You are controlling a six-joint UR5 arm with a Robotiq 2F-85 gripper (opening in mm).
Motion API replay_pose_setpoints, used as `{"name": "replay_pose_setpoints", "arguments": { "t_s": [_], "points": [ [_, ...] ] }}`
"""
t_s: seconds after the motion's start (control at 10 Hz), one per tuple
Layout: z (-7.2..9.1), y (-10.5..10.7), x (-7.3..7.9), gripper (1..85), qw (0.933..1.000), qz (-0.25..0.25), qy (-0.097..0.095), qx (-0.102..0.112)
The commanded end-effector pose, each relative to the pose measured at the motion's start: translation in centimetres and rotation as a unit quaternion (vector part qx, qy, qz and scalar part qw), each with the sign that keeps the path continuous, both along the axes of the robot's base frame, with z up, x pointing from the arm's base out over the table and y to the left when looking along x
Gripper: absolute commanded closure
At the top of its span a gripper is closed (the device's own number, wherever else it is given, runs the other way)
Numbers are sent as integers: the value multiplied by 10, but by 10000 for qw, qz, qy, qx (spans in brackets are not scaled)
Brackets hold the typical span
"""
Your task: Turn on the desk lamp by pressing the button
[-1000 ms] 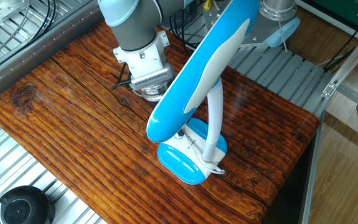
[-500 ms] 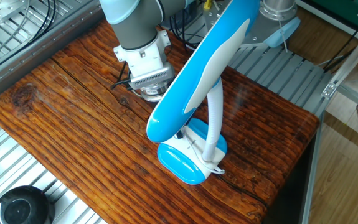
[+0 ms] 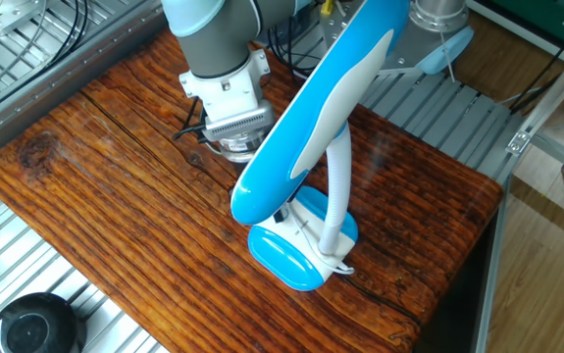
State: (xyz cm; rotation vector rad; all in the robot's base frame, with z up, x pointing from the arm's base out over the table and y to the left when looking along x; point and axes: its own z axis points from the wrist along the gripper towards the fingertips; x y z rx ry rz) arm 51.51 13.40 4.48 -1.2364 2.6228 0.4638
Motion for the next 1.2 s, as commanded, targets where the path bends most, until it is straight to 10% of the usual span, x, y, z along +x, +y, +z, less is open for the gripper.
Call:
{"name": "replay_pose_setpoints", "arguments": {
  "t_s": [0.0,1.1],
  "points": [
    [1,2,2,847,10000,-55,-17,45],
    [-3,4,-13,847,9993,-217,175,232]
  ]
}}
